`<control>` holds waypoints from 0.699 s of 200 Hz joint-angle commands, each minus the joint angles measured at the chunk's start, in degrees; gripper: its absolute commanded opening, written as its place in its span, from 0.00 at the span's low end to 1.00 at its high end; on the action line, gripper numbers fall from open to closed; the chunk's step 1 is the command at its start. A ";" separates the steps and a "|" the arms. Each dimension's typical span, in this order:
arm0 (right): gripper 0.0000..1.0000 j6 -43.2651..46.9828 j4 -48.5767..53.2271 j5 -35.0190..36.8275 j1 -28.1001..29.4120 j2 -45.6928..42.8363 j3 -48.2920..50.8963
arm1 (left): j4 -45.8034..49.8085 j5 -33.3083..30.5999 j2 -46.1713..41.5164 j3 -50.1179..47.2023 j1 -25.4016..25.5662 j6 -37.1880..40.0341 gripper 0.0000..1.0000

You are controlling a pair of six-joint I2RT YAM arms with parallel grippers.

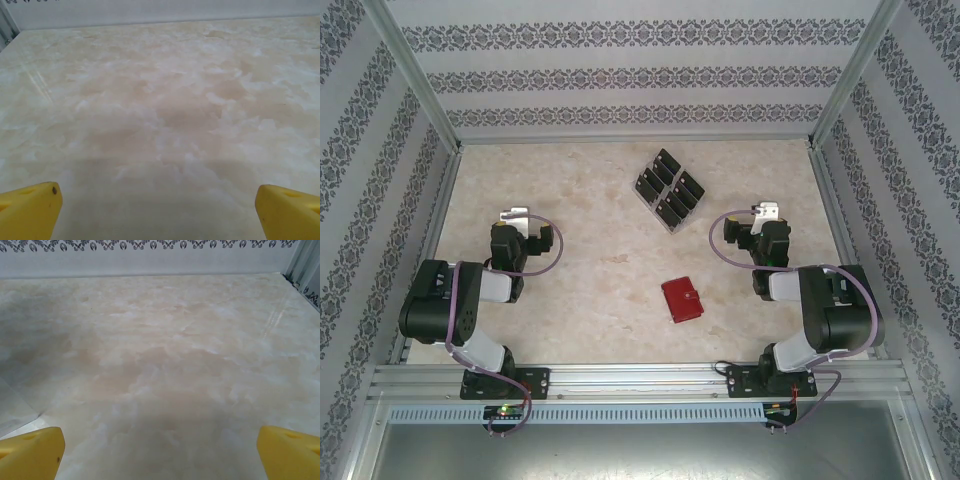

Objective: Put the credit cards into the card holder

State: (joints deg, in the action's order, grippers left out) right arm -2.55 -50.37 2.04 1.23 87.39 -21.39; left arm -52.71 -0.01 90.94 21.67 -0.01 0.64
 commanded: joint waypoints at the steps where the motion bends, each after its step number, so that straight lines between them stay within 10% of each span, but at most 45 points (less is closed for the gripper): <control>1: 0.98 1.06 -0.52 -0.46 -0.38 -0.88 -0.79 | -0.54 -0.36 -0.06 0.74 0.01 -0.89 1.00; 140: 0.98 0.69 -0.47 -1.27 -0.82 -0.87 -0.81 | -0.83 -1.83 -0.13 0.48 0.01 -1.35 1.00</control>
State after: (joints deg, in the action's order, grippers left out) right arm -2.57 -50.37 2.00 1.21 87.39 -21.39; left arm -52.73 -1.54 90.94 21.67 -0.01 0.60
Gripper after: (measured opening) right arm 0.982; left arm 0.999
